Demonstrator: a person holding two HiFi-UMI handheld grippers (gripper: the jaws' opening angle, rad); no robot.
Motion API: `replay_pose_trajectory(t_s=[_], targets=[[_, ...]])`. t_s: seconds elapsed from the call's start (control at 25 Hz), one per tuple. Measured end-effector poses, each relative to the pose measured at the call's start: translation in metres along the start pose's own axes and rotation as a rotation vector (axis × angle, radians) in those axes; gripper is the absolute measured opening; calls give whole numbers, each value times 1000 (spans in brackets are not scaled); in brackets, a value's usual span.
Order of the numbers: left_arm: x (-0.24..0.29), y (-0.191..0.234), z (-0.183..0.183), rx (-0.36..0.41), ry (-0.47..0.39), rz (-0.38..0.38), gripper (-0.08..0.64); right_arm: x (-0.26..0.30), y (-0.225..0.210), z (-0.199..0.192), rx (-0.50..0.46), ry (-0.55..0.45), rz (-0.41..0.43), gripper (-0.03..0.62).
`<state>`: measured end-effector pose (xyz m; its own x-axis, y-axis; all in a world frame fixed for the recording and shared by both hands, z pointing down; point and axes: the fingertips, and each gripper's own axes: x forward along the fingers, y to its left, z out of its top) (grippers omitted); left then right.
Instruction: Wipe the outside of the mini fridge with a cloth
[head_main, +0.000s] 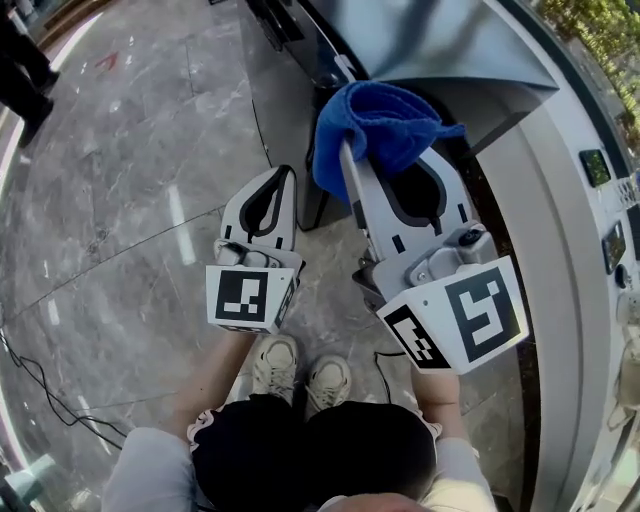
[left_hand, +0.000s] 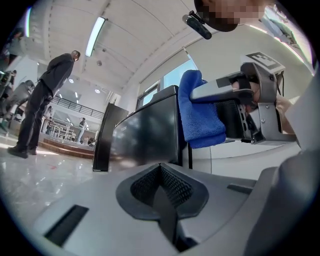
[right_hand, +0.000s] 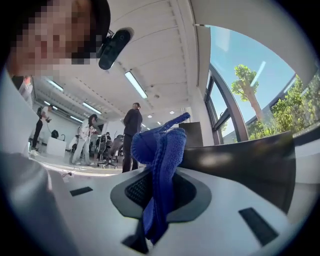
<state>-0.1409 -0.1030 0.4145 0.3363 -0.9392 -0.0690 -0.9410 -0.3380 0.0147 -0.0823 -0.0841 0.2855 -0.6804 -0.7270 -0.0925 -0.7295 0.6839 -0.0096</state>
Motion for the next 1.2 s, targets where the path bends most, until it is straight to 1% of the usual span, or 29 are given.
replay_pose_trajectory(t_s=[0.2,0.36,0.48,0.56,0.72,0.84,0.96,1.12,1.2], targets=[[-1,-15,0,0,3,-31,5,4,-9,0,-42,5,-9,75],[-3,-19,-1,-9,-2,-24,5,3,-15,0,-81,11,33,75],[-5,-33,-7,1,20,-62,5,-4,-30,-2,-107,16,21,75],[-4,-43,-11,0,24,-82,5,-9,-46,-2,-99,13,0,75],[-6,-56,-17,-1,40,-120,5,-21,-87,1,-95,10,-78,75],[-6,-66,-14,-47,18,-138,5,-31,-121,2,-115,18,-158,75],[-4,-91,-13,-59,3,-199,5,-40,-150,2,-125,34,-236,75],[6,-124,-7,-63,-19,-279,5,-51,-186,1,-116,39,-310,75],[9,-135,-5,-64,-25,-309,5,-60,-213,2,-112,46,-373,75]])
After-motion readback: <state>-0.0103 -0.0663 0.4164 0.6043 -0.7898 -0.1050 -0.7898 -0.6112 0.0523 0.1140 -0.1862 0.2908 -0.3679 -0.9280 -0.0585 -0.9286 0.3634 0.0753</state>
